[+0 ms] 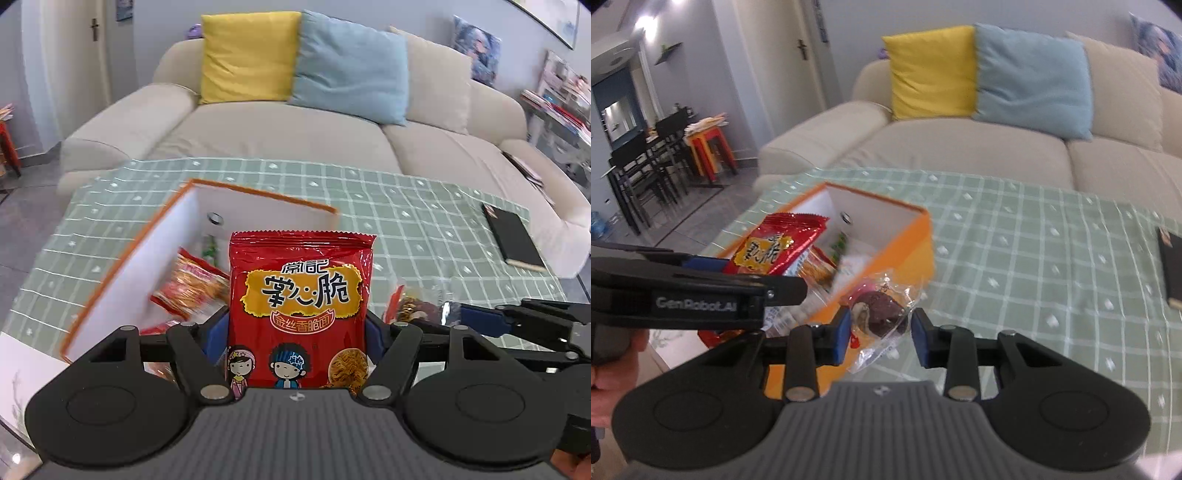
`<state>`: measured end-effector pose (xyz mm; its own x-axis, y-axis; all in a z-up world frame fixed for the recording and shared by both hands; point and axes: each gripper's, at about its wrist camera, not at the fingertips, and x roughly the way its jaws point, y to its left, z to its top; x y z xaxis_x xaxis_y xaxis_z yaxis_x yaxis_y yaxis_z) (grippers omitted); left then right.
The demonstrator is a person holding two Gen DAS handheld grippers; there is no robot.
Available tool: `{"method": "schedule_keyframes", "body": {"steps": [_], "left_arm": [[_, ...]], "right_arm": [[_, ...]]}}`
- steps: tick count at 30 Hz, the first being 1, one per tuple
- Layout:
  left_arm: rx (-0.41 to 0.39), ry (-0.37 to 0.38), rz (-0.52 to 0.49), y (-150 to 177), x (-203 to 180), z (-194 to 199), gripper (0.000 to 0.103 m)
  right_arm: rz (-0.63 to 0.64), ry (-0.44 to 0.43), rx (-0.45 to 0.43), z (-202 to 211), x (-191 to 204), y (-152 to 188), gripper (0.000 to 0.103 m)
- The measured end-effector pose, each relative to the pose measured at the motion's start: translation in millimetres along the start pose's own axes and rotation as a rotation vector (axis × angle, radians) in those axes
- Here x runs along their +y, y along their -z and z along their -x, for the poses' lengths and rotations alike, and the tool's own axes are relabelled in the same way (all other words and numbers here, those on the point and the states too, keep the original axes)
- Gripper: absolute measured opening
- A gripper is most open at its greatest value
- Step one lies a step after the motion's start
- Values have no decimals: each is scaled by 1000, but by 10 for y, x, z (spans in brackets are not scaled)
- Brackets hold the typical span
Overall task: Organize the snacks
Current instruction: 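Carry the red bag with the left tool while the right tool carries the candy packet over the box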
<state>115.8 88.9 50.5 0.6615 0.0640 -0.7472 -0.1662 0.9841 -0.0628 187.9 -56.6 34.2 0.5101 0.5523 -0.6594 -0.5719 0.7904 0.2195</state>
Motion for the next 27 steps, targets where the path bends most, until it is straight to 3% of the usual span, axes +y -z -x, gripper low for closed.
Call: {"method": "schedule_keyframes", "body": {"steps": [5,8,12,18,22,27], "left_arm": [[-5,-67,19,-146,316,-141,81],[41,-79,-7,-209,454,-305,81],[117,-65,-20,-224,650,-545,81],[194,-85,3,-107,902,-815,81],[256,-95,29,3,1008,-1011,81],[280,-144,-11,59,973,-1115,81]], "right_arm": [[45,-16,-17,-171,189,-205,33],[56,-48,-12,-320,248,-290,33],[101,-110,33,-572,390,-359,33],[200,-134,133,-1028,535,-418,33],[306,-98,179,-1277,666,-382,33],[408,-67,211,-1445,770,-269,33]]}}
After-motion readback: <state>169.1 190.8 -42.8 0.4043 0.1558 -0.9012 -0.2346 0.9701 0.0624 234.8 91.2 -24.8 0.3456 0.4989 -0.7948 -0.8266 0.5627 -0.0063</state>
